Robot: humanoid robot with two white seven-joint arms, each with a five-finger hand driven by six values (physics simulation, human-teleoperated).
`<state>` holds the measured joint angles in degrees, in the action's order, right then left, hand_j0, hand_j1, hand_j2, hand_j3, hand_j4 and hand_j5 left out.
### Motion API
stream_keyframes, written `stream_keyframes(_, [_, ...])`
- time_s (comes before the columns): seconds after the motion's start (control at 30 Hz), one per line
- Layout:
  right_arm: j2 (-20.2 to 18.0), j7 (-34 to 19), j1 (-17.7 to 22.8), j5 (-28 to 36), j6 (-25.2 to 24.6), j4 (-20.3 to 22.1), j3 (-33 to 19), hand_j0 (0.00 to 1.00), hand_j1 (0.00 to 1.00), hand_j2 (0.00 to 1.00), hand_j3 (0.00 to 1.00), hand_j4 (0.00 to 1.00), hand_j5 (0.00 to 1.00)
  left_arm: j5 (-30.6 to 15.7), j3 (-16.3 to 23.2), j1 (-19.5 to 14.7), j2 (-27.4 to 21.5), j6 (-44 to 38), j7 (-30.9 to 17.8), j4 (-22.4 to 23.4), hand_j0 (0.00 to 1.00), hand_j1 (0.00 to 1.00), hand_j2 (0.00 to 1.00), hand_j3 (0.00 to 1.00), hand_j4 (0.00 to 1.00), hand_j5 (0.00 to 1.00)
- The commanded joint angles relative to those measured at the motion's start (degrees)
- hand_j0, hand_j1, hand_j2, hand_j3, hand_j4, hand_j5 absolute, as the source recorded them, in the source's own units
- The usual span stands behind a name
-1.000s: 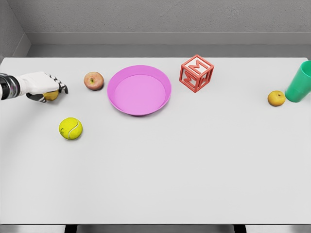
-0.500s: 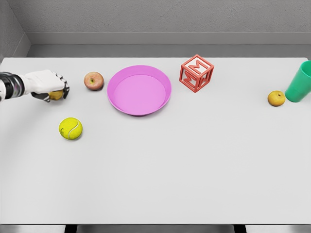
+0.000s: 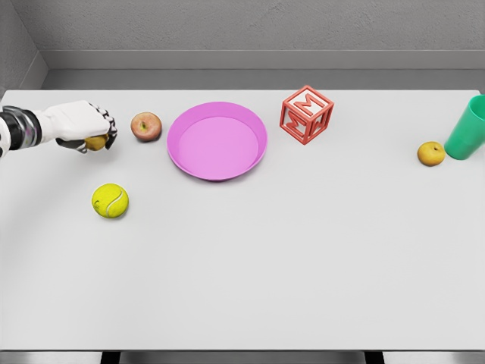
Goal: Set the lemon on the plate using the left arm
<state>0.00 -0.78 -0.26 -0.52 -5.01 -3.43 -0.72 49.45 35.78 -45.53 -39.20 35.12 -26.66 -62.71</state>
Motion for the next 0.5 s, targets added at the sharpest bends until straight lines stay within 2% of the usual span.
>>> stream_keyframes(0.0, [0.0,0.0,0.0,0.0,0.0,0.0,0.0,1.00,1.00,1.00,1.00,1.00,1.00,-0.2,-0.1,0.0,-0.1,-0.1,0.0,-0.2,0.39,0.39,0.39,0.39,0.39,0.39])
stream_keyframes(0.47, [0.0,0.0,0.0,0.0,0.0,0.0,0.0,1.00,1.00,1.00,1.00,1.00,1.00,-0.7,-0.3,0.0,0.0,-0.1,0.0,-4.0,0.39,0.39,0.39,0.39,0.39,0.39])
